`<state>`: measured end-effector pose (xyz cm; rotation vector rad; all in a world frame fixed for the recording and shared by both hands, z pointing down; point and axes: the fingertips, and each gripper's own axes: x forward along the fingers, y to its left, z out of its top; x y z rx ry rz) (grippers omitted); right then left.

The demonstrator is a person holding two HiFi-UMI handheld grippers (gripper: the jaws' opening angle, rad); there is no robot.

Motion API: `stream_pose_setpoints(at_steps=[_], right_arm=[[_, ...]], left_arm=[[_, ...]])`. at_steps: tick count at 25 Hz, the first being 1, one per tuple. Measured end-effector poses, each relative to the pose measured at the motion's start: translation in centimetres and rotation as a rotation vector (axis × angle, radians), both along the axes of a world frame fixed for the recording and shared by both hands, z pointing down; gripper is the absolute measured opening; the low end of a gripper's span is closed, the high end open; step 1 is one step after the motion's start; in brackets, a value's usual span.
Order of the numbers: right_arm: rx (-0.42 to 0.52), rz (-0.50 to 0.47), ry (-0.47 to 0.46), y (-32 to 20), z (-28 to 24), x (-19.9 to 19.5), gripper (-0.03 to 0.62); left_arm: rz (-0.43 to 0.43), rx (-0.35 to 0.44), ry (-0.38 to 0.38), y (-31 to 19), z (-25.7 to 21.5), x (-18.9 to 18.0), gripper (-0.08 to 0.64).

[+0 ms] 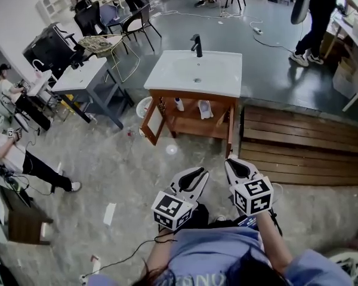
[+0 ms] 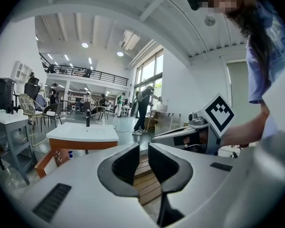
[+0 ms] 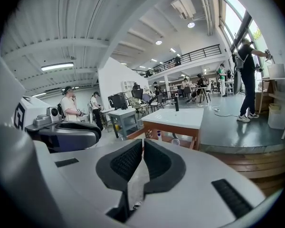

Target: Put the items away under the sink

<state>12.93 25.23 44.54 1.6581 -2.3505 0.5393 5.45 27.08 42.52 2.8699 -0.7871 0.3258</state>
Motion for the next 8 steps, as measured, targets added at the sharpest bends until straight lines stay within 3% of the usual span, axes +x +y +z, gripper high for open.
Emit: stream_pose_setpoints(at_steps=[8], right_arm=[[-0.002, 0.026, 0.008, -0.78, -0.11, 1.25, 0.026]], left_arm=[[0.008, 0.009, -0.014, -0.85, -0.18, 0.33, 0.057]])
